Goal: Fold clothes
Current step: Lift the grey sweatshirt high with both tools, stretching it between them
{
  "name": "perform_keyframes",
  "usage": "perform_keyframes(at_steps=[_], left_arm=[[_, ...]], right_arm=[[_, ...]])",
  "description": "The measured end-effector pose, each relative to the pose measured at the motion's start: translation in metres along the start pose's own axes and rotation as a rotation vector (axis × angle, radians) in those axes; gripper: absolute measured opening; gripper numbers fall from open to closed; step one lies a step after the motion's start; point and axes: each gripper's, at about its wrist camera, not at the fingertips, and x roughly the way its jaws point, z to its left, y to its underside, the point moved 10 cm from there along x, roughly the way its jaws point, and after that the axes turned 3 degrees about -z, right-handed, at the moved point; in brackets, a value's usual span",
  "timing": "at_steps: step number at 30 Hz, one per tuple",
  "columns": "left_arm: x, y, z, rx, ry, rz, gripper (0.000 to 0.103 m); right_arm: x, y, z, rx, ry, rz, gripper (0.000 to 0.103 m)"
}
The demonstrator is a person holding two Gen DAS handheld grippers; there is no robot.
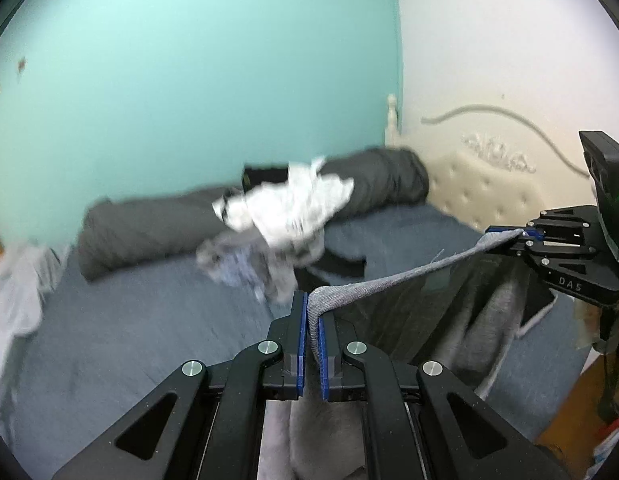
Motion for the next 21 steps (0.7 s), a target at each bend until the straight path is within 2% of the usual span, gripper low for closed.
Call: perform_keyframes(at_steps=[6,9,15,21], left_arm=[[-0.086,-0.092,-0.001,0.039,-0.05,-0.122,0.005],[-0.126,-0.122,-0.004,0.043,-0.061,-0.171,0.005],[-0.186,-0.166,-0.008,0.027,-0.072,-0.237,0.005],[-0.225,-0.179,-0.02,0.023,-0.065,-0.279,0.005]], right_arm=[[-0.089,-0.084,0.005,-0.045,0.039,-0.129,0.007],[-0.13,-0.117,0.007,-0.07,0.058,-0.178,0.006],[-0.203,-0.167,0.008,-0.087,0.088,-0.251,0.006],[-0.25,-0.184,0.004,-0.066,0.111,-0.289,0.006]])
